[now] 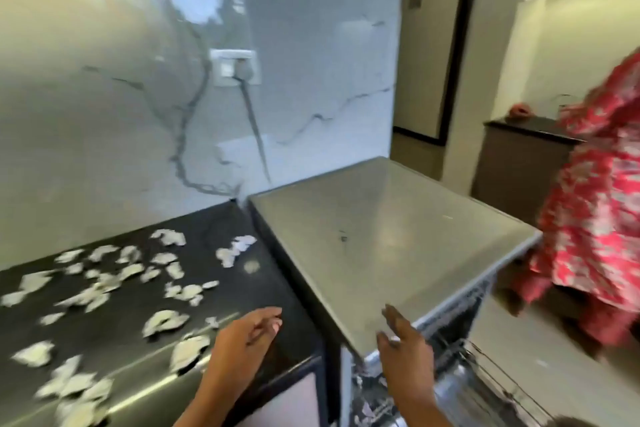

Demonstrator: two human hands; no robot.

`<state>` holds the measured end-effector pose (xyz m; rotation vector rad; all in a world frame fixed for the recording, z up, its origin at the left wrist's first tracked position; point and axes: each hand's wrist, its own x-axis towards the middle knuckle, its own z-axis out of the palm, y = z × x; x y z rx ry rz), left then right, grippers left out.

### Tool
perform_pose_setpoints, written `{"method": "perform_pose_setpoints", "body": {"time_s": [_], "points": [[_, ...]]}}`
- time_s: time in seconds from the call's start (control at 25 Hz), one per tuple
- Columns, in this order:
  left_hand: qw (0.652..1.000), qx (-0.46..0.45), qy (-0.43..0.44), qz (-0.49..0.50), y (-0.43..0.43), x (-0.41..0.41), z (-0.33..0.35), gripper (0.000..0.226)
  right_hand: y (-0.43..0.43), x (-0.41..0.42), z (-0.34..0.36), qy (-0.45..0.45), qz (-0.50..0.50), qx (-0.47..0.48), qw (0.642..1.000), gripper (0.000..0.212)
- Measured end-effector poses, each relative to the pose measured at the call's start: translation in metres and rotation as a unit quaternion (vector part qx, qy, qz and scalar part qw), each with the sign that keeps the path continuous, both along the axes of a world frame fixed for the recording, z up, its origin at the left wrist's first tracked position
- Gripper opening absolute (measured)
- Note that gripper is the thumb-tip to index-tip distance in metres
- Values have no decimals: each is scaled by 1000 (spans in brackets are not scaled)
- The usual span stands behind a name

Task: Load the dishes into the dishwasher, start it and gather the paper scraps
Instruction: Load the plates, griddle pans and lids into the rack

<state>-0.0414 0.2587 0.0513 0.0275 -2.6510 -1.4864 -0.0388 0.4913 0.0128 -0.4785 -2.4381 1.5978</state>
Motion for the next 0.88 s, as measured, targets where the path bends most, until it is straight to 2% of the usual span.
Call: {"method": "perform_pose_setpoints", "body": {"time_s": [0.16,0.4,0.64,0.88], "points": [[989,8,22,143,-98,25,23,22,-103,-23,30,53,101,1,994,41],[942,24,30,332,-260,62,31,15,-277,-32,51,91,263,3,961,43],[878,66,32,474,-394,117,23,15,-443,-7,47,66,419,-3,906,44],[819,77,-45,567,-505,178,-1,21,-585,31,35,28,500,0,866,42]]}}
